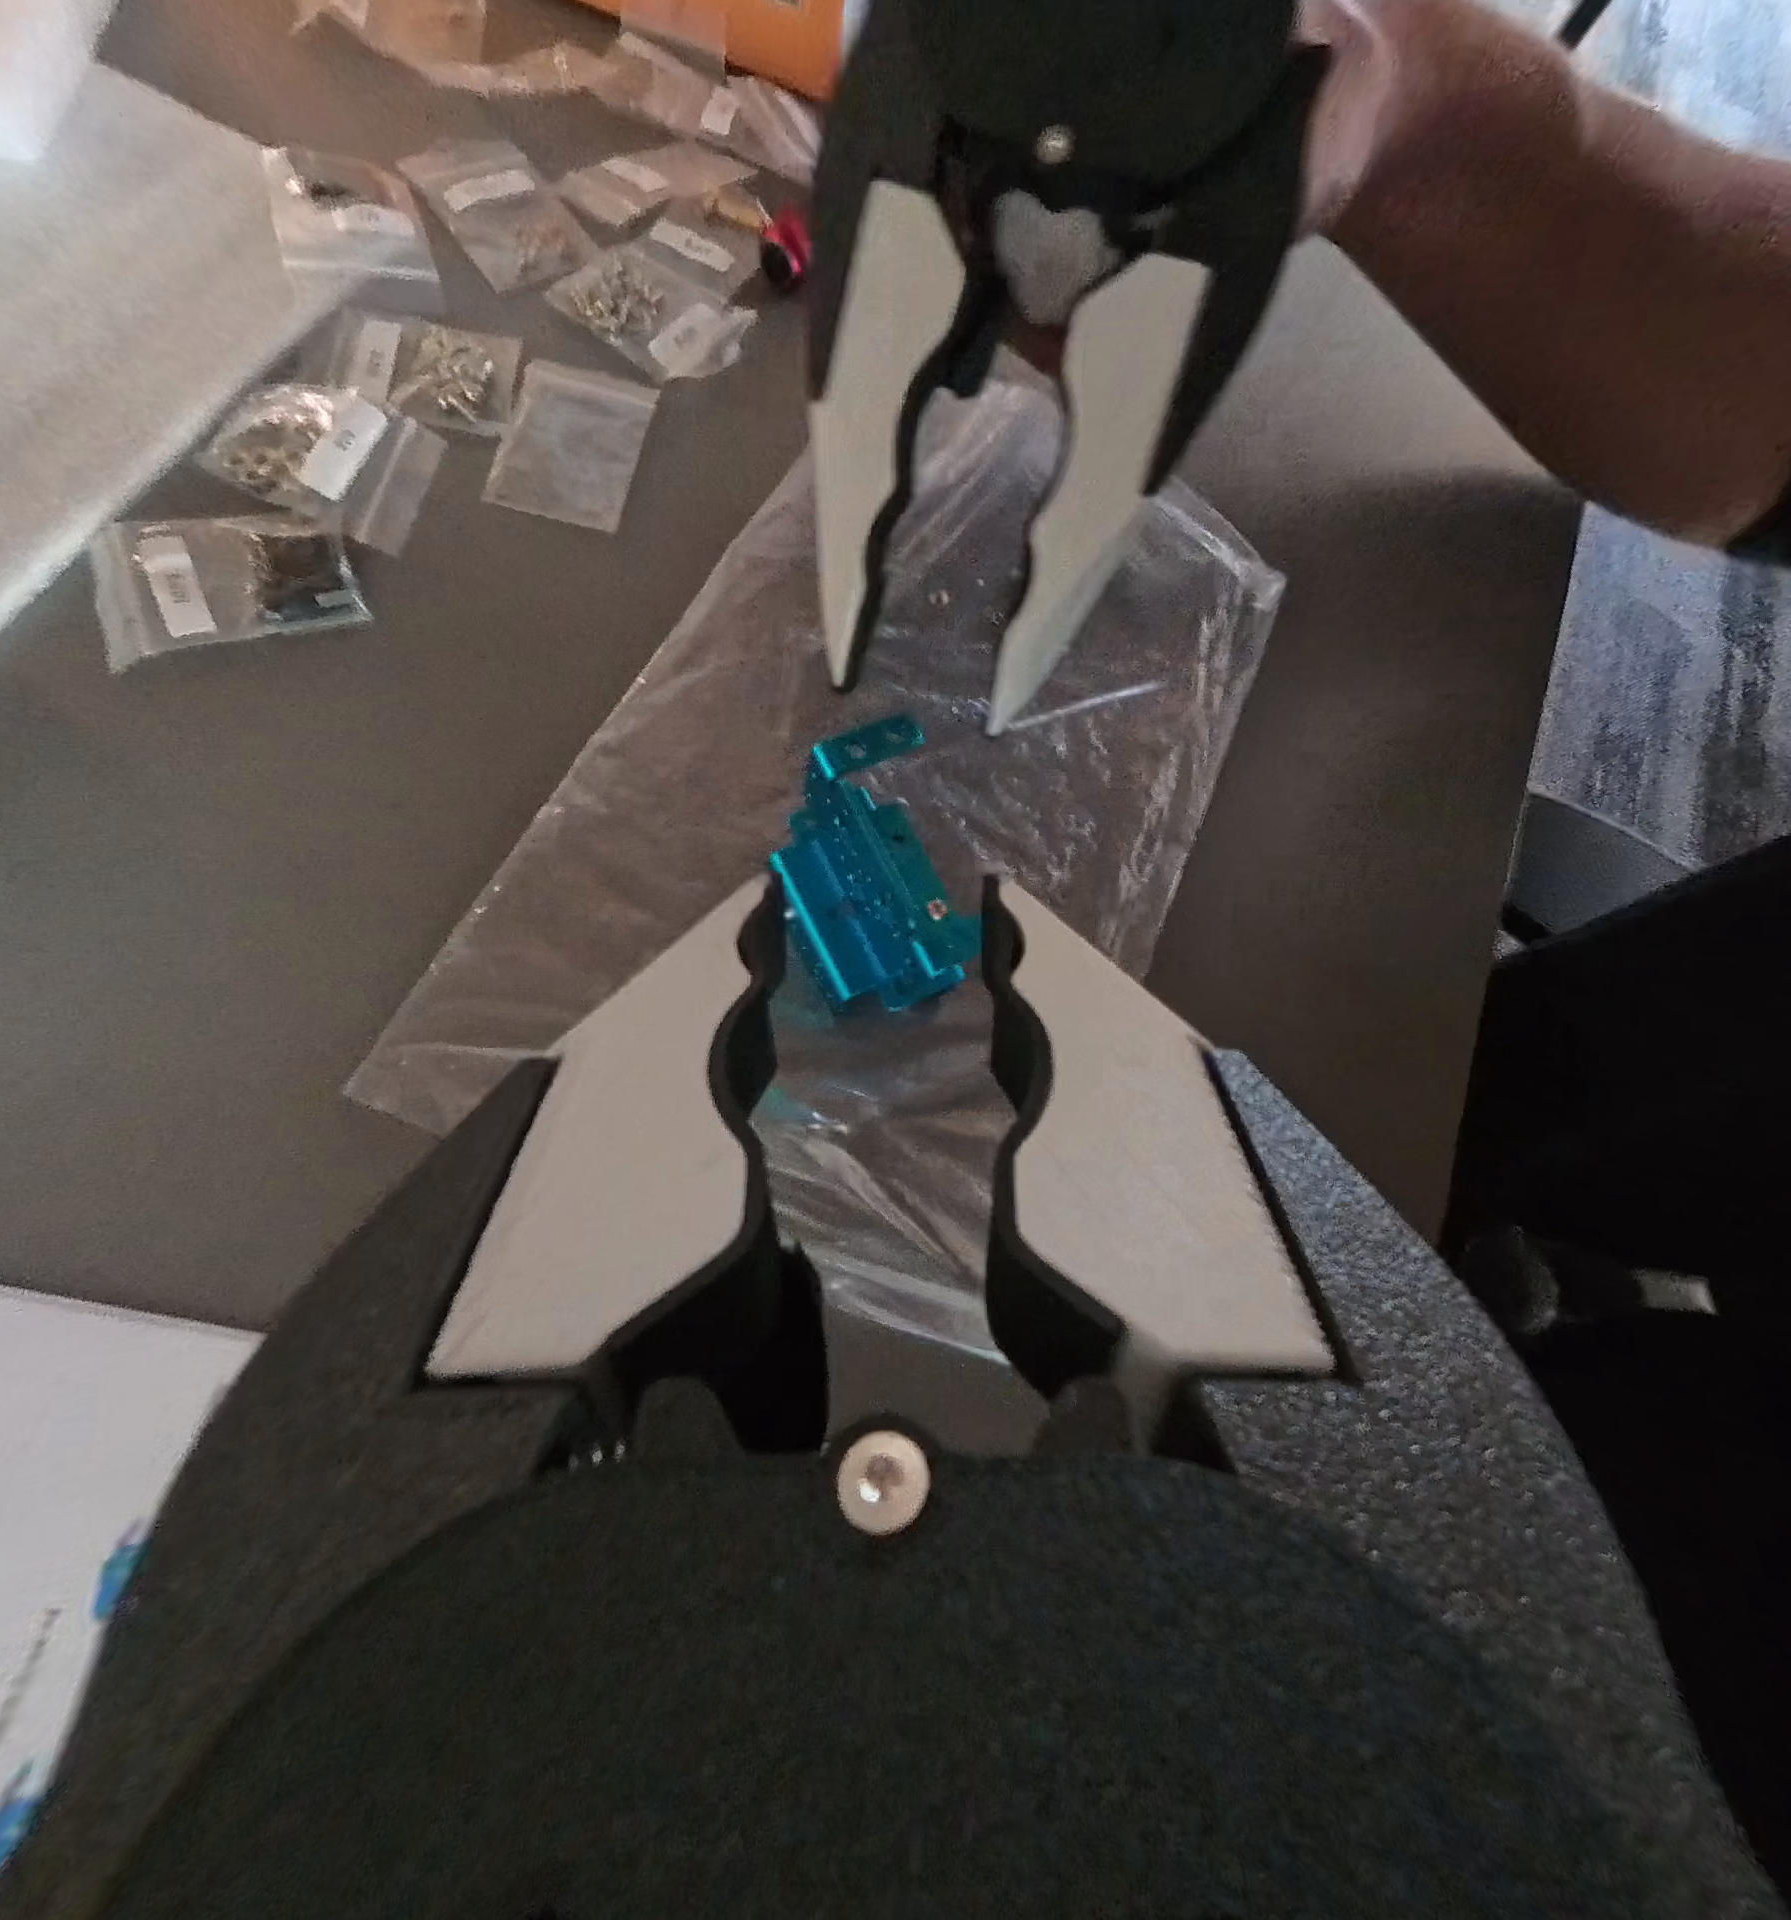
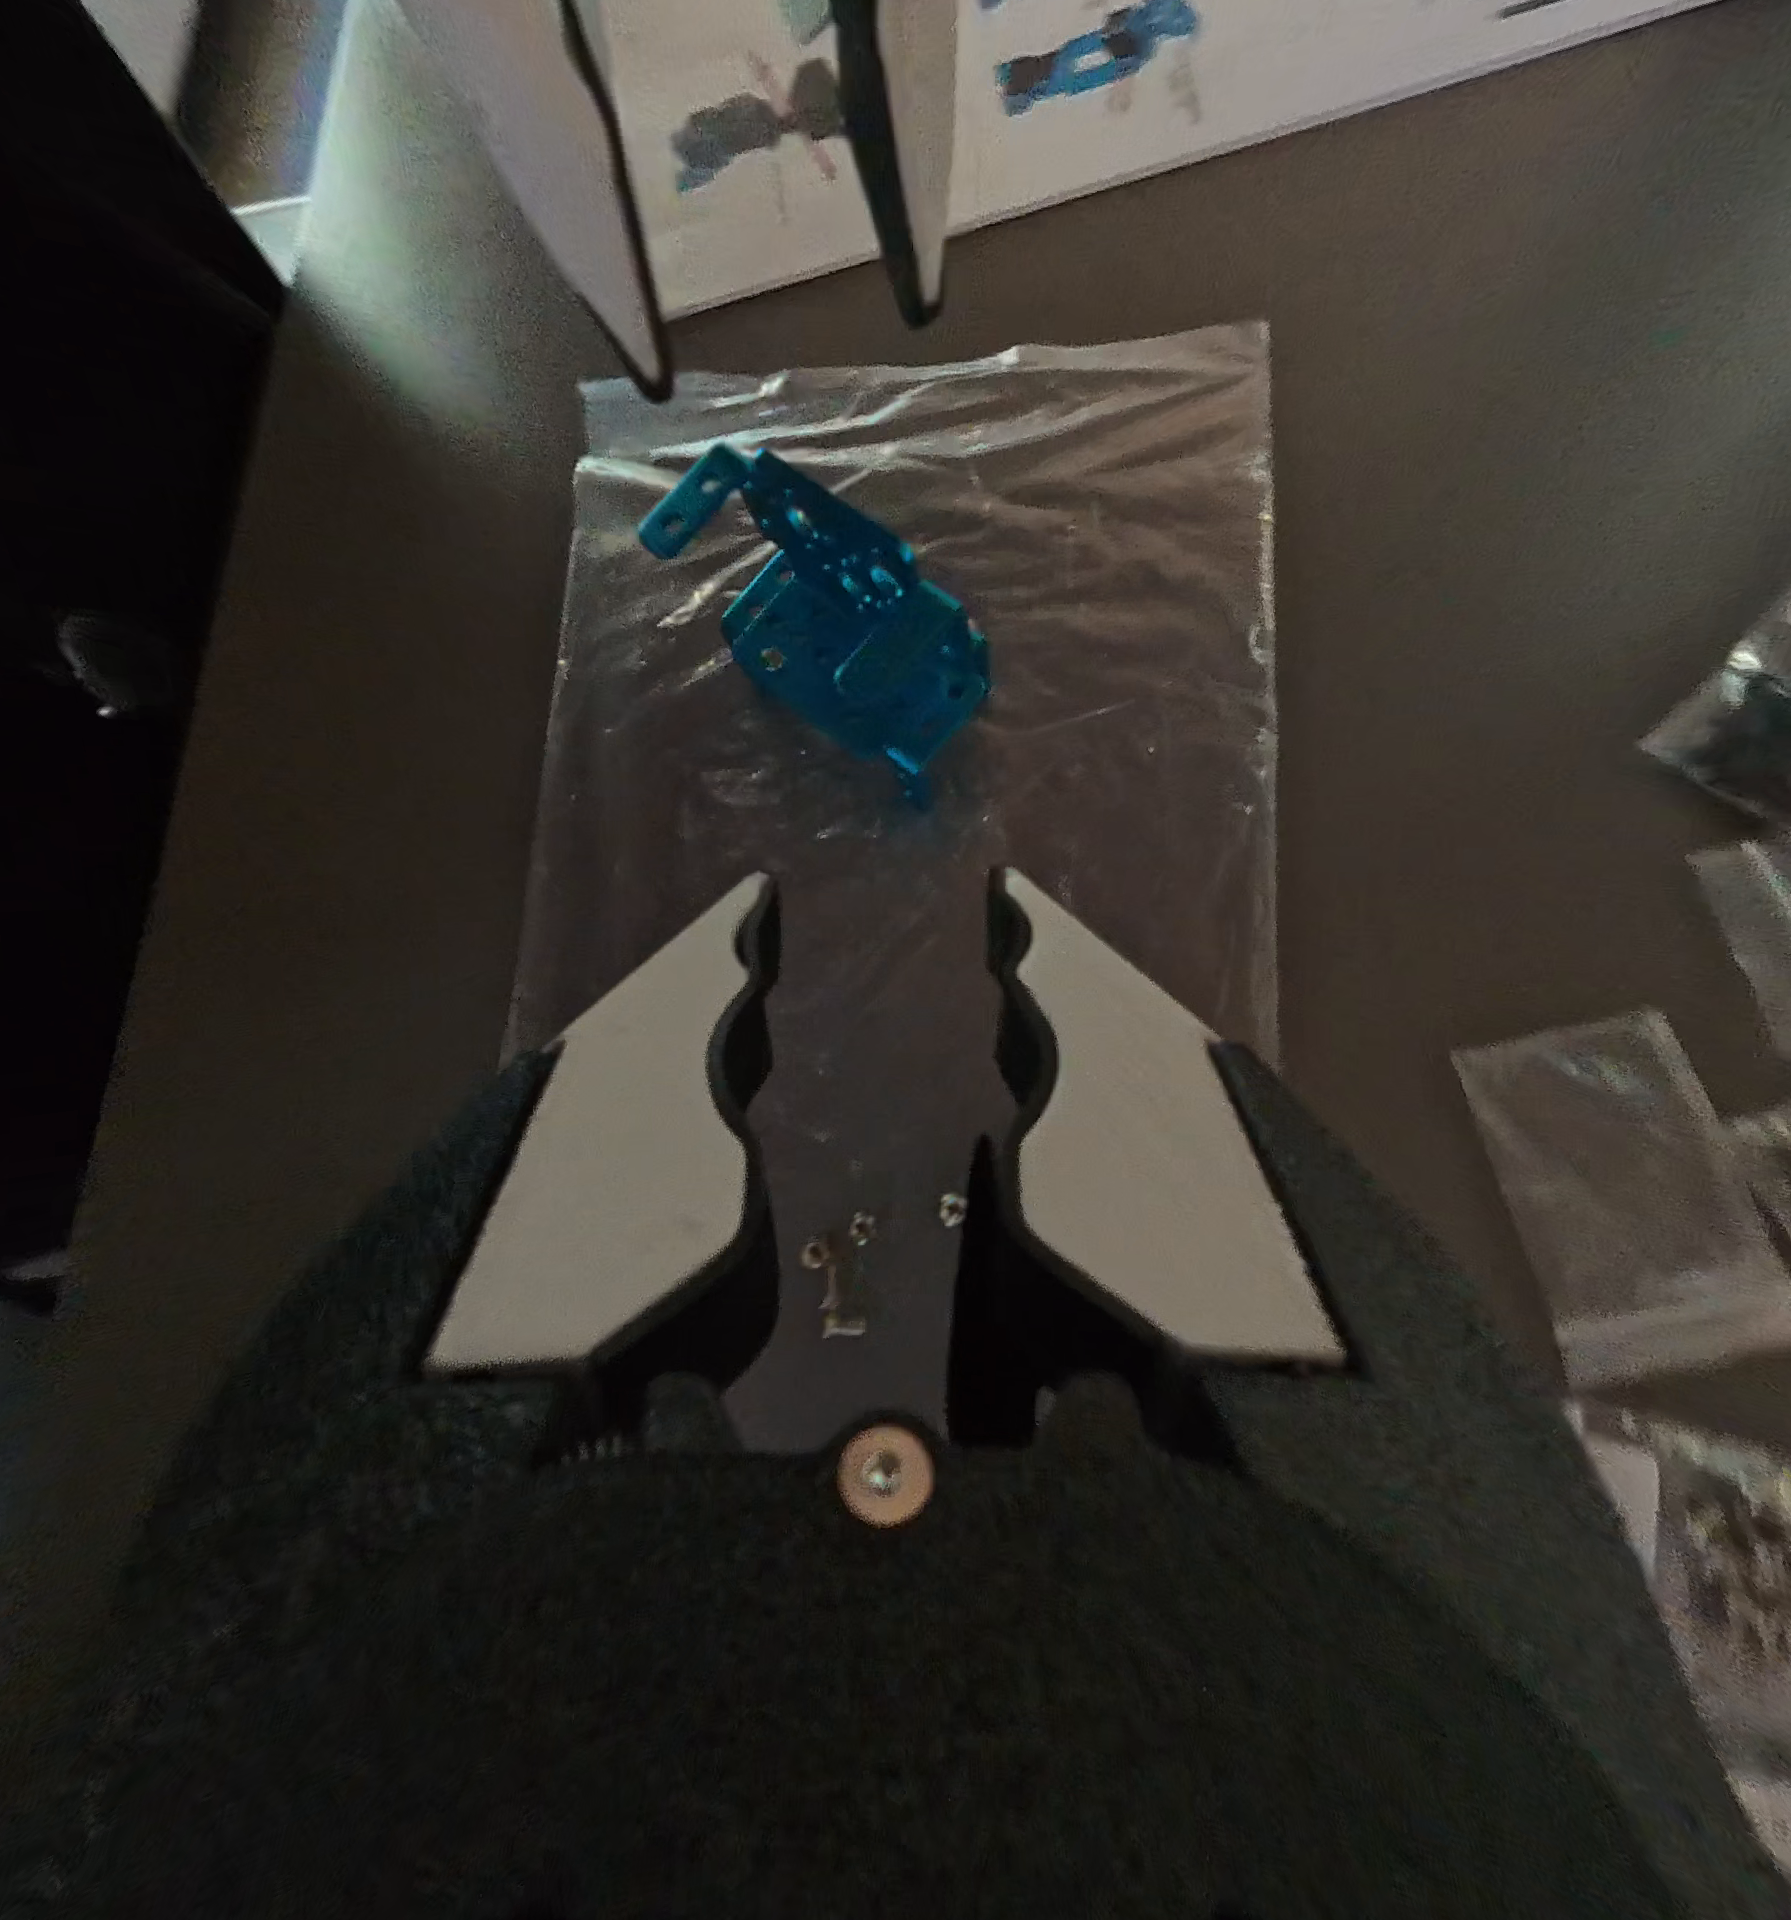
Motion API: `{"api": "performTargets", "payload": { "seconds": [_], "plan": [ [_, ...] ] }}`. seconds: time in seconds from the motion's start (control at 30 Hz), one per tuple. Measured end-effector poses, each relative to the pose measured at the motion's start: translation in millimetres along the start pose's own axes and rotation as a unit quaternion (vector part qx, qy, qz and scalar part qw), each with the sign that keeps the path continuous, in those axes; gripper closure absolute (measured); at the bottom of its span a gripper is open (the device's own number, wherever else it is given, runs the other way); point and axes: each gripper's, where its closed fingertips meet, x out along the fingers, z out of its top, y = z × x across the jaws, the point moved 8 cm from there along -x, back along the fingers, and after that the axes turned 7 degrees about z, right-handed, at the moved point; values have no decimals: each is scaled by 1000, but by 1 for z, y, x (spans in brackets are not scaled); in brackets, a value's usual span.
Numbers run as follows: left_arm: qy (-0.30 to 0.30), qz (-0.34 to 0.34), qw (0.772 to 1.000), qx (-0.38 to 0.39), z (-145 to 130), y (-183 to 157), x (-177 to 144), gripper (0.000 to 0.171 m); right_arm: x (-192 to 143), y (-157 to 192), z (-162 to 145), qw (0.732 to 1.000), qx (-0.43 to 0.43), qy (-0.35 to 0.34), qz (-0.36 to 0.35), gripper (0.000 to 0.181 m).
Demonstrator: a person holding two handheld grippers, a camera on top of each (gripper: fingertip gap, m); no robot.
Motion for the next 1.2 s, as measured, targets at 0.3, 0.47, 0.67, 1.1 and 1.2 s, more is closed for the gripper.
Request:
{"api": "performTargets", "payload": {
  "seconds": [0.3,0.47,0.67,1.1,1.2],
  "plan": [
    [58,41,997,-12,-11,-16,8,128,29,-28,10,990,-19,55,128,151],
    [97,72,993,-8,-28,-23,20,127,34,-26,14,989,-53,46,128,164],
    [114,68,991,-18,-42,-25,29,132,38,-27,13,989,-50,43,135,176],
    [92,92,991,13,-37,-14,15,128,25,-22,14,985,-50,6,163,180],
    [74,93,992,44,-26,-3,4,124,23,-17,13,984,-60,6,165,180]
  ]
}}
